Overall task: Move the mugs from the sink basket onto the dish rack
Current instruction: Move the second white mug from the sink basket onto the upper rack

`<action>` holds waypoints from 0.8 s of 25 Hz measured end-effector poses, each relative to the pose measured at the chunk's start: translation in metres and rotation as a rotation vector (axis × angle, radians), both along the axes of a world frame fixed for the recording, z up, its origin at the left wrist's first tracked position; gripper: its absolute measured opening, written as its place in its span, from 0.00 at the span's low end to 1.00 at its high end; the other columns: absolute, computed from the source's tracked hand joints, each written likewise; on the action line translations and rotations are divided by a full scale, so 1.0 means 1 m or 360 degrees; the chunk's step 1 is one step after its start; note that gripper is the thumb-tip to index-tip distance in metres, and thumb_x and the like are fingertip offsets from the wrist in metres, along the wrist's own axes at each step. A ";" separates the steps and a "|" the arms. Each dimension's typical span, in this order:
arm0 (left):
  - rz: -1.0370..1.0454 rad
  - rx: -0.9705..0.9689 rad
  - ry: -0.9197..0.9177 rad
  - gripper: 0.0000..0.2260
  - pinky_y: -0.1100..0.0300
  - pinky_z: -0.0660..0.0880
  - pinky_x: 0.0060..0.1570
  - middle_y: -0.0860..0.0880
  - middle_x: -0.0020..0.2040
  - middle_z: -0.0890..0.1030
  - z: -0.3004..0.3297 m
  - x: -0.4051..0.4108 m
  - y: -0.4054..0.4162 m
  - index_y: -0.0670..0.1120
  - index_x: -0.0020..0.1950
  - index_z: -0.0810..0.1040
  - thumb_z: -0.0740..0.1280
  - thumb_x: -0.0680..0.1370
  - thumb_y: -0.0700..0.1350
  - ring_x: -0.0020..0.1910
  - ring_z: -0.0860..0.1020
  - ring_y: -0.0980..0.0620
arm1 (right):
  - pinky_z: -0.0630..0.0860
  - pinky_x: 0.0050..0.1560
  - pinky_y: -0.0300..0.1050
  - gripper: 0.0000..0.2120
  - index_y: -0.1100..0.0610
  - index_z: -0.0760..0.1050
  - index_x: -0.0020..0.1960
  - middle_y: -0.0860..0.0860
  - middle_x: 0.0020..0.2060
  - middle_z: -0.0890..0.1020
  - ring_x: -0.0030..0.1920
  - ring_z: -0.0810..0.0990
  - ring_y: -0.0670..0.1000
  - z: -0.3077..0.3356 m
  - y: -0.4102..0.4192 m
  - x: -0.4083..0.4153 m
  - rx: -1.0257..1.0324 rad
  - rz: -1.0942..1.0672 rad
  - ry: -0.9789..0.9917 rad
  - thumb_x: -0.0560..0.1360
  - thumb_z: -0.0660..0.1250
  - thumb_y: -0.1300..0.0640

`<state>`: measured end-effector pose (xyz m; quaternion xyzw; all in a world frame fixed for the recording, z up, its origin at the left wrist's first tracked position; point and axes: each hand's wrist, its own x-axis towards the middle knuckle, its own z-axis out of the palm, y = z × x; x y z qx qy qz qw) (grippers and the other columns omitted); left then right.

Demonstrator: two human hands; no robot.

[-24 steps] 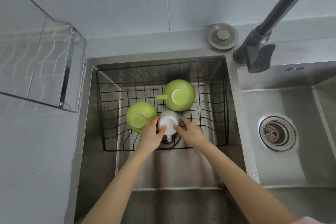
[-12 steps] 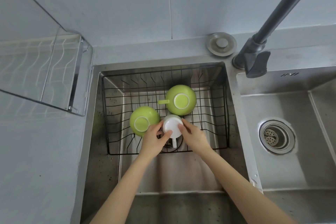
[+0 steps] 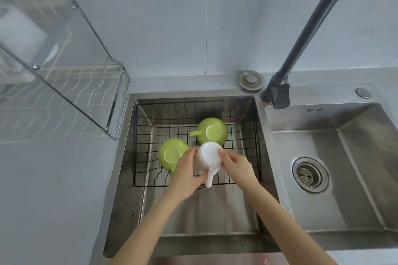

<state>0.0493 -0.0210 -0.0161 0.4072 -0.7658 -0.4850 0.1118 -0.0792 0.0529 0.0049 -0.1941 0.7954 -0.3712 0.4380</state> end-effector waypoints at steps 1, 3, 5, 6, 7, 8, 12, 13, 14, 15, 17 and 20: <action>0.0014 -0.0020 0.0028 0.28 0.51 0.72 0.59 0.55 0.57 0.68 0.004 0.001 0.001 0.45 0.65 0.64 0.72 0.68 0.42 0.59 0.69 0.52 | 0.65 0.47 0.40 0.15 0.50 0.79 0.52 0.47 0.39 0.78 0.48 0.75 0.50 0.006 0.001 0.002 -0.0026 0.0011 0.0042 0.75 0.57 0.45; 0.0037 -0.0008 0.0113 0.27 0.57 0.74 0.56 0.54 0.58 0.70 0.012 0.005 0.004 0.46 0.64 0.65 0.72 0.68 0.42 0.58 0.70 0.55 | 0.68 0.48 0.42 0.17 0.52 0.78 0.55 0.50 0.42 0.80 0.50 0.76 0.52 0.019 0.005 0.004 -0.0085 0.0067 0.0107 0.76 0.56 0.46; 0.0078 0.0044 0.0230 0.25 0.69 0.75 0.47 0.55 0.57 0.70 0.024 0.010 0.007 0.51 0.60 0.66 0.72 0.68 0.41 0.55 0.70 0.61 | 0.70 0.52 0.46 0.17 0.54 0.78 0.55 0.54 0.47 0.81 0.54 0.77 0.54 0.031 0.010 0.004 -0.0129 0.0145 0.0176 0.77 0.54 0.49; 0.0100 0.0069 0.0284 0.24 0.72 0.75 0.43 0.57 0.55 0.70 0.031 0.013 0.008 0.53 0.58 0.65 0.72 0.67 0.41 0.54 0.70 0.62 | 0.71 0.54 0.46 0.17 0.54 0.77 0.56 0.54 0.50 0.82 0.55 0.77 0.54 0.037 0.013 0.003 -0.0149 0.0198 0.0222 0.77 0.53 0.50; 0.0124 0.0083 0.0343 0.24 0.74 0.74 0.41 0.59 0.54 0.70 0.039 0.015 0.010 0.54 0.56 0.65 0.72 0.67 0.41 0.53 0.71 0.63 | 0.70 0.53 0.44 0.16 0.53 0.76 0.58 0.53 0.52 0.81 0.55 0.77 0.52 0.043 0.016 0.003 -0.0187 0.0268 0.0281 0.77 0.53 0.51; 0.0145 0.0085 0.0401 0.23 0.75 0.74 0.41 0.60 0.53 0.70 0.047 0.018 0.012 0.54 0.56 0.65 0.72 0.67 0.41 0.53 0.71 0.63 | 0.69 0.51 0.40 0.16 0.50 0.74 0.61 0.51 0.53 0.80 0.54 0.76 0.50 0.049 0.019 0.003 -0.0242 0.0343 0.0346 0.77 0.54 0.52; 0.0177 -0.0080 0.0496 0.23 0.69 0.75 0.46 0.57 0.56 0.73 0.087 0.038 0.005 0.51 0.59 0.67 0.72 0.68 0.43 0.54 0.73 0.59 | 0.70 0.50 0.29 0.20 0.41 0.68 0.64 0.44 0.52 0.73 0.53 0.75 0.40 0.083 0.024 0.017 -0.0600 0.0586 0.0482 0.73 0.64 0.50; 0.0160 -0.0140 0.0495 0.23 0.68 0.74 0.48 0.55 0.57 0.73 0.098 0.043 0.001 0.50 0.60 0.67 0.71 0.69 0.42 0.54 0.74 0.58 | 0.71 0.51 0.30 0.21 0.40 0.67 0.63 0.43 0.52 0.73 0.53 0.75 0.39 0.092 0.021 0.022 -0.0669 0.0607 0.0513 0.72 0.66 0.50; 0.0140 -0.0203 0.0496 0.23 0.70 0.73 0.48 0.54 0.57 0.73 0.108 0.049 -0.003 0.49 0.61 0.67 0.71 0.69 0.42 0.53 0.74 0.59 | 0.72 0.51 0.30 0.22 0.41 0.67 0.62 0.42 0.53 0.73 0.54 0.75 0.39 0.102 0.018 0.028 -0.0728 0.0604 0.0562 0.70 0.68 0.50; 0.0125 -0.0256 0.0503 0.23 0.74 0.73 0.46 0.54 0.57 0.73 0.119 0.055 -0.006 0.50 0.60 0.67 0.71 0.69 0.42 0.52 0.74 0.60 | 0.72 0.51 0.30 0.22 0.42 0.67 0.61 0.43 0.54 0.74 0.53 0.75 0.38 0.112 0.014 0.033 -0.0788 0.0585 0.0607 0.69 0.69 0.51; 0.0103 -0.0310 0.0529 0.22 0.76 0.73 0.42 0.53 0.56 0.74 0.136 0.069 -0.014 0.51 0.59 0.67 0.71 0.68 0.43 0.50 0.75 0.60 | 0.72 0.51 0.31 0.19 0.41 0.68 0.56 0.45 0.55 0.76 0.53 0.76 0.39 0.128 0.004 0.046 -0.0893 0.0546 0.0641 0.69 0.70 0.53; 0.0087 -0.0414 0.0533 0.22 0.73 0.73 0.46 0.54 0.56 0.74 0.160 0.090 -0.029 0.49 0.60 0.68 0.71 0.68 0.44 0.52 0.75 0.60 | 0.72 0.53 0.30 0.18 0.38 0.67 0.51 0.45 0.54 0.77 0.52 0.77 0.41 0.149 -0.008 0.065 -0.0959 0.0557 0.0652 0.68 0.71 0.53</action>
